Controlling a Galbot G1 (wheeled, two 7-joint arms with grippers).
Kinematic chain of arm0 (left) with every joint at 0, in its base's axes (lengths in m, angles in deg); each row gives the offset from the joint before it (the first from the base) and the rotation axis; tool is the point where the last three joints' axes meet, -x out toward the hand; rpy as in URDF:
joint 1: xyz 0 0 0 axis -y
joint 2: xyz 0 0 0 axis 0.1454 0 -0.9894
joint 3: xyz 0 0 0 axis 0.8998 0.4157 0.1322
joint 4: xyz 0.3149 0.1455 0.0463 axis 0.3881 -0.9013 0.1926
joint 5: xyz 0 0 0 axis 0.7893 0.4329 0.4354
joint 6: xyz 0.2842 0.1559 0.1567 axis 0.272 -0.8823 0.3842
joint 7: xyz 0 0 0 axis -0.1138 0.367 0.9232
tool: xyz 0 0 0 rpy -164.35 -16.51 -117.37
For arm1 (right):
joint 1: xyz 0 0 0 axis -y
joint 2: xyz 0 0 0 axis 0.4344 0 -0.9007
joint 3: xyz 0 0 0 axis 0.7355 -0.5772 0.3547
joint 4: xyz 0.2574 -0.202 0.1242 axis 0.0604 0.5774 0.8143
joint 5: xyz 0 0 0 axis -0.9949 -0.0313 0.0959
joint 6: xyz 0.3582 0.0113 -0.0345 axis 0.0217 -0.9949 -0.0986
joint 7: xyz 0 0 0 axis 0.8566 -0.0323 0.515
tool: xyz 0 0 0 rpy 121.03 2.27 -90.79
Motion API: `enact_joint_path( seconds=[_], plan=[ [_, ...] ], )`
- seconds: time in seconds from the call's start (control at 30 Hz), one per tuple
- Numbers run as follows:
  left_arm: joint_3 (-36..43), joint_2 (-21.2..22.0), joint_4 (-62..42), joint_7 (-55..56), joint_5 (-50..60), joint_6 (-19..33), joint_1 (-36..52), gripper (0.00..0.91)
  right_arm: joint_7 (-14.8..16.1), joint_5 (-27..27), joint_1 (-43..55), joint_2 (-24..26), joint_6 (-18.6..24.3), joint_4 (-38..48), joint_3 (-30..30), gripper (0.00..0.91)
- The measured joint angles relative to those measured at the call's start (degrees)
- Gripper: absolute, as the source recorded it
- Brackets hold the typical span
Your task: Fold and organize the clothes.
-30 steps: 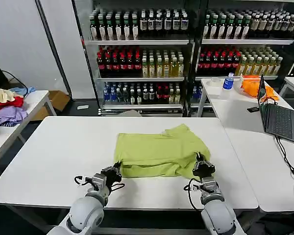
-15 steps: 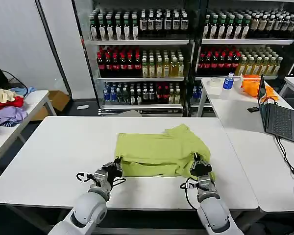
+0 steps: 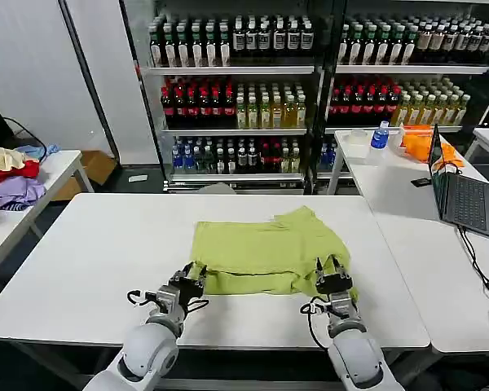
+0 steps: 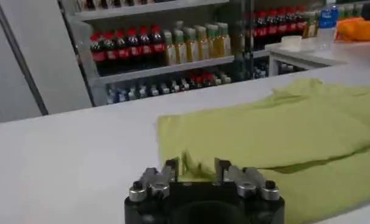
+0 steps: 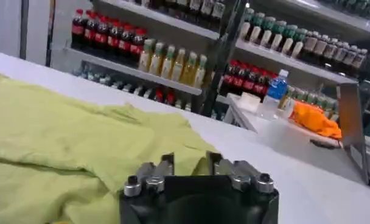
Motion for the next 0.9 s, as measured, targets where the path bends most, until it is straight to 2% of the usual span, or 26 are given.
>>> enact_joint_path(
  seconds=[0.47, 0.5, 0.53, 0.57, 0.6, 0.63, 0.67, 0.7, 0.73, 0.77, 0.9],
  plan=[
    [-1.5, -1.1, -0.7, -0.2, -1.5, -1.4, -2.2, 0.907, -2.0, -9.4, -6.6, 0.3, -4.3, -4.1, 5.6, 0.907],
    [-1.5, -1.0, -0.9, -0.2, -1.5, -1.4, -2.1, 0.746, -2.2, -9.9, -6.8, 0.2, -4.7, -4.1, 5.8, 0.907],
    [-1.5, -1.0, -1.2, -0.2, -1.6, -1.4, -2.0, 0.363, -2.3, -10.4, -6.9, 0.0, -5.0, -4.1, 6.0, 0.907],
    [-1.4, -0.9, -1.4, -0.2, -1.7, -1.4, -2.0, 0.202, -2.4, -10.9, -7.1, -0.1, -5.2, -4.1, 6.1, 0.907],
    [-1.4, -0.8, -1.6, -0.1, -1.8, -1.4, -1.9, 0.091, -2.5, -11.3, -7.1, -0.2, -5.5, -4.1, 6.1, 0.907],
    [-1.4, -0.7, -1.9, -0.1, -1.8, -1.4, -1.8, 0.020, -2.5, -11.7, -7.2, -0.3, -5.8, -4.0, 6.1, 0.766],
    [-1.4, -0.7, -2.1, -0.1, -1.8, -1.3, -1.8, 0.020, -2.6, -12.2, -7.2, -0.4, -6.1, -4.0, 6.2, 0.766],
    [-1.3, -0.6, -2.2, -0.1, -1.9, -1.3, -1.8, 0.020, -2.7, -12.6, -7.3, -0.5, -6.4, -3.9, 6.2, 0.242],
    [-1.3, -0.7, -2.4, -0.1, -1.9, -1.2, -1.8, 0.020, -2.9, -12.9, -7.3, -0.6, -6.5, -3.7, 6.2, 0.040],
    [-1.3, -0.7, -2.6, -0.1, -1.9, -1.2, -1.9, 0.020, -3.0, -13.3, -7.3, -0.7, -6.6, -3.5, 6.1, 0.000],
    [-1.1, -1.1, -3.0, -0.3, -2.0, -1.1, -2.0, 0.020, -3.4, -14.0, -7.0, -1.1, -7.0, -2.9, 6.1, 0.000]
  ],
)
